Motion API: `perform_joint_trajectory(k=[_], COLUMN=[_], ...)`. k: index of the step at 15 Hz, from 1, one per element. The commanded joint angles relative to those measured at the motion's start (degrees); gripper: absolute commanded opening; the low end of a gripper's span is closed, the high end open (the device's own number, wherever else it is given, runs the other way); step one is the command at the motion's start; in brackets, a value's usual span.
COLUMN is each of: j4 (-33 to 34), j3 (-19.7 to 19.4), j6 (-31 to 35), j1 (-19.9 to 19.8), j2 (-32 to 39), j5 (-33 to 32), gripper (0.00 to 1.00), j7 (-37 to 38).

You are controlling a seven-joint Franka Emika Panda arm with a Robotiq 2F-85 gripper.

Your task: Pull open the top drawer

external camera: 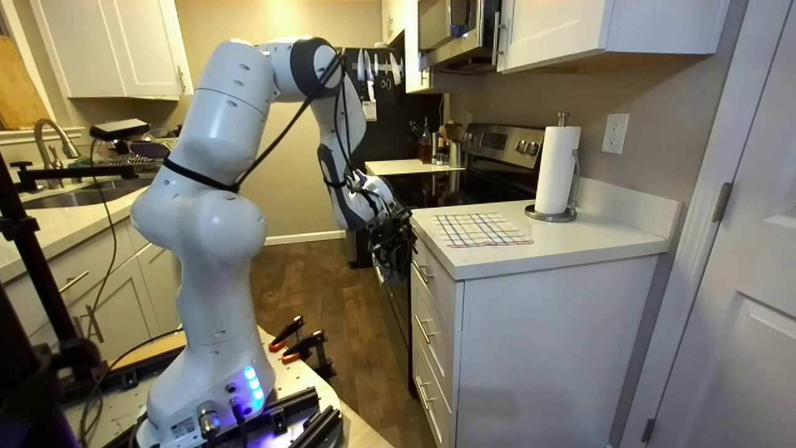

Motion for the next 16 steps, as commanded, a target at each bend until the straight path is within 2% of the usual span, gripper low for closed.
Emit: perform_joint_trajectory(k=[1, 6, 10, 16], j4=[-6.46, -9.57, -8.70, -4.70], j3=[3.00, 6.67, 6.85, 5.73], j6=[-0.87, -2.32, -6.05, -16.43], j1=[-0.33, -0.47, -0.25, 2.33], j2=[-4.44, -6.20, -6.89, -6.56], j5=[4.68, 9.65, 13.08, 14.50], gripper=[1.00, 1.00, 1.00, 1.00], j7=[-3.76, -4.19, -3.33, 9.47])
